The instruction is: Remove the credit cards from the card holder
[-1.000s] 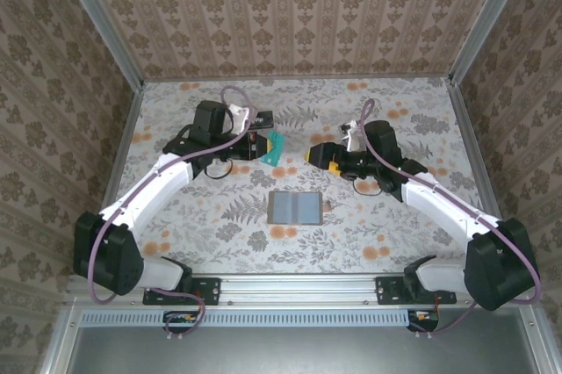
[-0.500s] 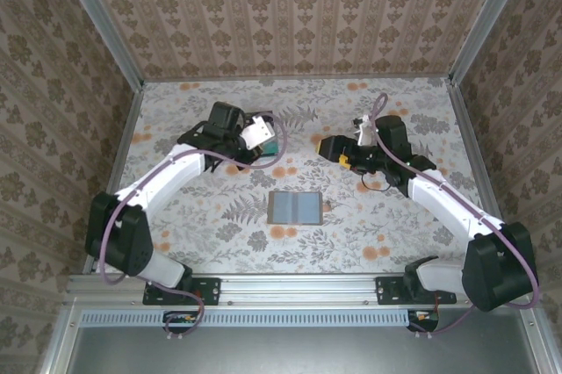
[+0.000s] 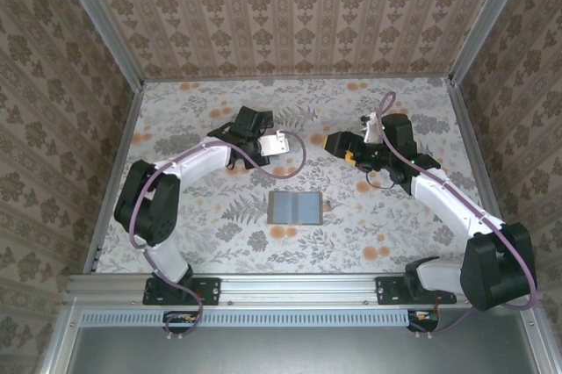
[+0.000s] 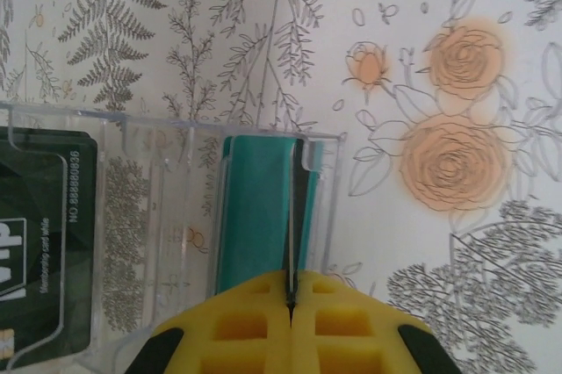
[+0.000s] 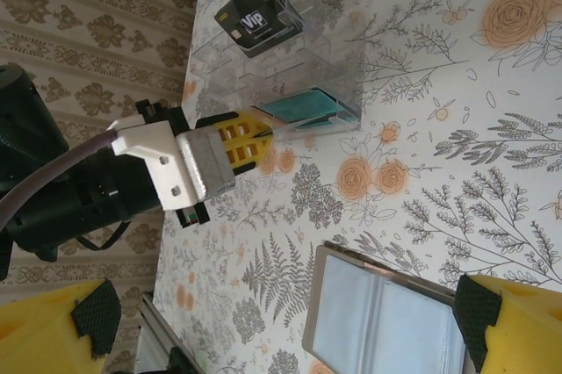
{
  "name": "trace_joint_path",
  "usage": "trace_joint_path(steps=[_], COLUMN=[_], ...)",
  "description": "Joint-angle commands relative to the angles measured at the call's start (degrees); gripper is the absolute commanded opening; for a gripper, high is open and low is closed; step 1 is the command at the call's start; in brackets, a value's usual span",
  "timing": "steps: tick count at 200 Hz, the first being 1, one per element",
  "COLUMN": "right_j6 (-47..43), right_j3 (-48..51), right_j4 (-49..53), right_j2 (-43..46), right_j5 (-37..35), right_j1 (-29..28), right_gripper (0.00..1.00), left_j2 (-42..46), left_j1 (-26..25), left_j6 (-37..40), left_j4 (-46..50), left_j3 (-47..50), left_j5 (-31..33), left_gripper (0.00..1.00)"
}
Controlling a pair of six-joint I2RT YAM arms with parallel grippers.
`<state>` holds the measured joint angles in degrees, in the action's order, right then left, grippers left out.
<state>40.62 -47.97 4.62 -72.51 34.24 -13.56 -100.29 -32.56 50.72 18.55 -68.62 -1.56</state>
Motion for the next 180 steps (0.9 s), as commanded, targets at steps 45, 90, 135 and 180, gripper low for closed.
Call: trace_joint_path(steps=[45,90,135,180], right_j6=[0.0,0.7,1.0,1.4], right_j3=[-2.4,-3.0,-3.3,-3.3], right_j4=[-0.8,-2.2,-3.0,-3.5], right_j2=[-3.0,-4.9,-6.1,-6.8], right_j5=[0.5,1.1,1.6,2.1], right_j1=[1.0,1.1,1.2,1.4], right_gripper=[1.00,1.00,1.00,1.00], left_j2=[-3.6,-5.0,-6.5,-6.7], left_j1=[0.7,1.1,1.2,1.2], left_j6=[4.1,3.4,2.6,2.1], left_j4=[-1.9,-1.5,0.0,-0.8], left_j3=[-3.0,-3.0,-4.6,-5.6], left_j5=[2.7,1.9,2.6,5.0], left_gripper=[0.00,0.00,0.29,0.26])
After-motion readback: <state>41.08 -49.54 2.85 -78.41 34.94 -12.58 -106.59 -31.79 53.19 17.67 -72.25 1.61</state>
